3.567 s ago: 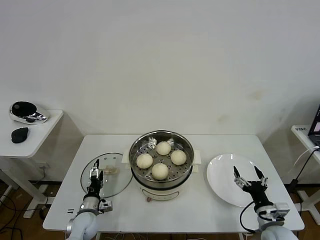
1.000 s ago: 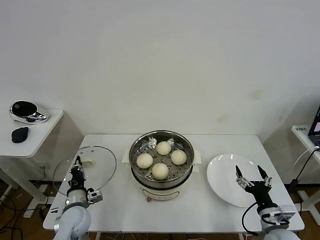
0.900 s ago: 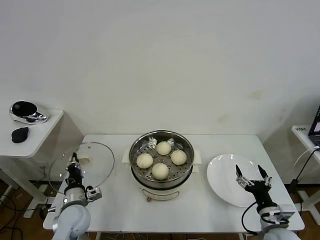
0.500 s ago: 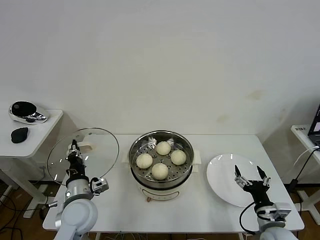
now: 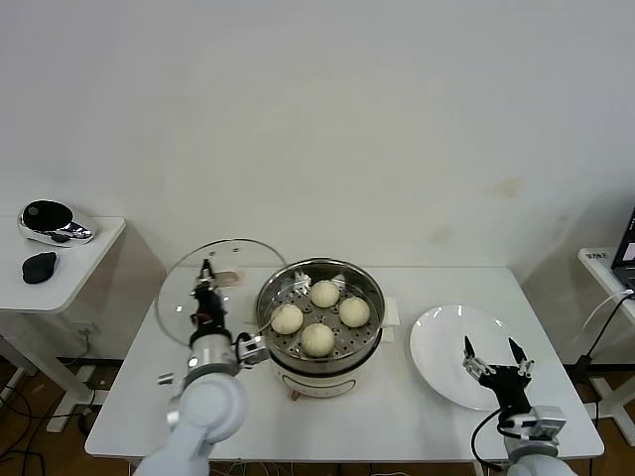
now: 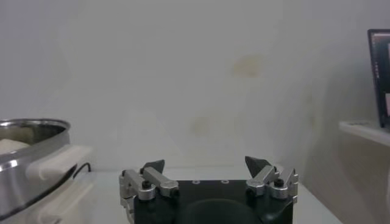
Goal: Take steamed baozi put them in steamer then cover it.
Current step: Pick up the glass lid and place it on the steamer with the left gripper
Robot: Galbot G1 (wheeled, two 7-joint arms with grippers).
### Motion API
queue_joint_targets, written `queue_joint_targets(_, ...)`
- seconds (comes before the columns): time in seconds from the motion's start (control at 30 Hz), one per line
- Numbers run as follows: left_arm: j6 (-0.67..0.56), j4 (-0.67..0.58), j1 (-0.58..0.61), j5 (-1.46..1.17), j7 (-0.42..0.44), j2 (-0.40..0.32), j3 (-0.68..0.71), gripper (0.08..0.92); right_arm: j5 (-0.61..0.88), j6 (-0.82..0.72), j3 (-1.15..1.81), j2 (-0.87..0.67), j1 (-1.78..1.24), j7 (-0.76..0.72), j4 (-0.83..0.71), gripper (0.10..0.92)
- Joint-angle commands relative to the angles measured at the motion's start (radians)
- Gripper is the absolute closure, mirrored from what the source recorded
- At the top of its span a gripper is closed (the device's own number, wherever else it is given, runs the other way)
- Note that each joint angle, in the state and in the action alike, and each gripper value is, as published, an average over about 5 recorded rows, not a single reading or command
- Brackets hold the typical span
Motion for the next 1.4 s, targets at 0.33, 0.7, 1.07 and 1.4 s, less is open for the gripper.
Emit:
queue_joint_targets(0.33,0.044,0.116,-0.146,0.055,0.044,-0.220,0.239,0.870,-0.053,-0.006,0.004,0.030,0.017,0.009,-0.044,0.203)
queue_joint_targets(0.7,0.045,0.154,-0.148,0.074,0.059,-0.250,0.294,0.870,-0.059,-0.006,0.006,0.037,0.020,0.009,-0.059,0.203)
queue_joint_targets(1.07,0.043,0.165,-0.131,0.228,0.124,-0.237,0.300,0.870,-0.062,-0.005,0.001,0.039,0.028,0.009,-0.072,0.203)
queue_joint_targets(1.4,0.043,0.202,-0.124,0.239,0.118,-0.245,0.278,0.870,-0.062,-0.005,-0.006,0.037,0.038,0.007,-0.076,0.203)
